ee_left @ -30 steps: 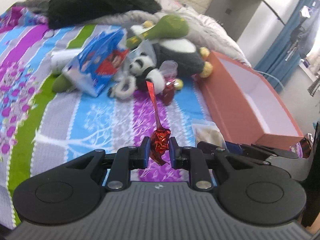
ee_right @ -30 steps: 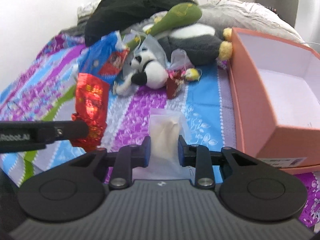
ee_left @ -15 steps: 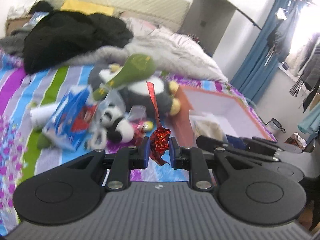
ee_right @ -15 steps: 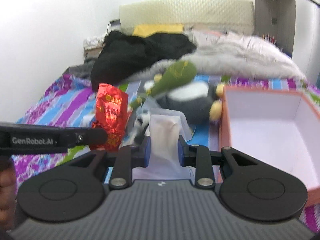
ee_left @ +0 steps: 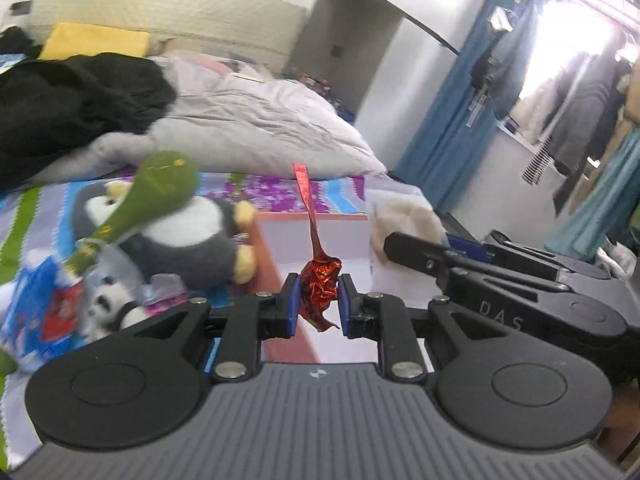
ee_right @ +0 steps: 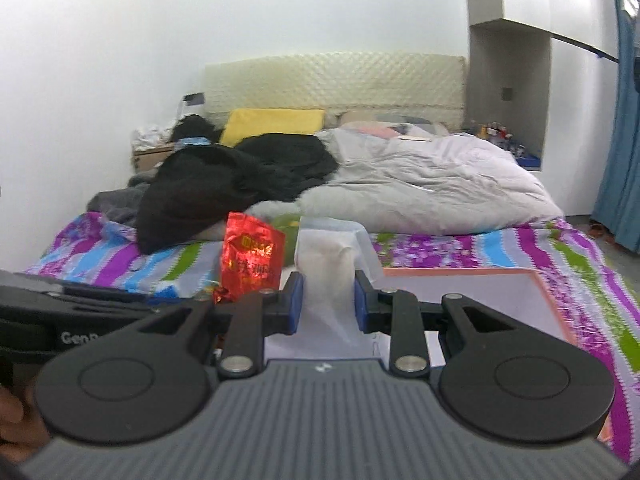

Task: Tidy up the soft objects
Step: 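Carry candy and cookie packet into the orange box and open both tools, then withdraw both tools from the box back toward the toy pile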

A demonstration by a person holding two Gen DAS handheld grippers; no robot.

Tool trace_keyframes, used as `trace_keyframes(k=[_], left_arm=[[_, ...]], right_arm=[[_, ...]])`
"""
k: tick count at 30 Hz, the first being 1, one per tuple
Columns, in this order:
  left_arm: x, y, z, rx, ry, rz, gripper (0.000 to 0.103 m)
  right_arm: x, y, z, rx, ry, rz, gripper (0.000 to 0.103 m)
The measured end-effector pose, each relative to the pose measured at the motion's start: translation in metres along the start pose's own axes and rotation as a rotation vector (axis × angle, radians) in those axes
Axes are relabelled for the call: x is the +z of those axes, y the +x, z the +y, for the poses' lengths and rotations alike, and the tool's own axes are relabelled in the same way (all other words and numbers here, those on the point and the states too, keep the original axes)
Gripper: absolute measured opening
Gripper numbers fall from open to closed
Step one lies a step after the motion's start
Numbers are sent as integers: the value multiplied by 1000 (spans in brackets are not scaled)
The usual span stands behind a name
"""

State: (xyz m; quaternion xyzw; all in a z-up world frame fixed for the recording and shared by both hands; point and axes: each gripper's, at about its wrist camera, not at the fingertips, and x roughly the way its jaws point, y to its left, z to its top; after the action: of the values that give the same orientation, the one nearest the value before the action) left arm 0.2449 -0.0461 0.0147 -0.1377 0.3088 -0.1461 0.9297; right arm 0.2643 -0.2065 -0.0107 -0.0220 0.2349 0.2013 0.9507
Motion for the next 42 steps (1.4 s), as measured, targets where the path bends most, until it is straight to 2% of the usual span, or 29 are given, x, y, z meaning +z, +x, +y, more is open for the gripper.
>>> trace_keyframes(k=[8, 15, 20, 22, 25, 30, 34, 35, 36, 37, 38, 39, 42], left_arm=[[18, 72, -40, -30, 79, 90, 23], [-1, 151, -61, -59, 125, 206, 23], [-16, 210, -65, -57, 143, 328, 23], [-22, 227, -69, -32, 154, 376, 23], [-26, 247, -69, -34, 167, 424, 23], [-29, 265, -63, -15, 157, 448, 23], [-30, 261, -64, 0, 145, 454, 25], [-28, 259, -62, 3, 140, 459, 28], [-27, 258, -62, -4, 141, 456, 30], [-25, 254, -62, -7, 144, 447, 36], [-22, 250, -62, -3, 152, 432, 46], [-21, 244, -64, 1, 159, 419, 49], [-12, 225, -66, -9, 168, 383, 50]], right_arm=[[-12, 17, -63, -71, 69, 117, 30], [-44, 45, -113, -91, 139, 235, 30], [-72, 77, -145, -88, 200, 338, 30], [-80, 86, -153, -98, 214, 372, 30], [-93, 102, -161, -101, 215, 418, 30], [-104, 114, -170, -93, 232, 462, 30], [-105, 117, -172, -99, 237, 474, 33], [-104, 117, -171, -104, 234, 477, 35], [-103, 115, -172, -106, 235, 478, 42], [-101, 114, -173, -108, 238, 477, 48], [-99, 112, -173, -114, 240, 471, 50], [-96, 110, -174, -118, 239, 464, 51], [-87, 100, -171, -133, 231, 440, 51]])
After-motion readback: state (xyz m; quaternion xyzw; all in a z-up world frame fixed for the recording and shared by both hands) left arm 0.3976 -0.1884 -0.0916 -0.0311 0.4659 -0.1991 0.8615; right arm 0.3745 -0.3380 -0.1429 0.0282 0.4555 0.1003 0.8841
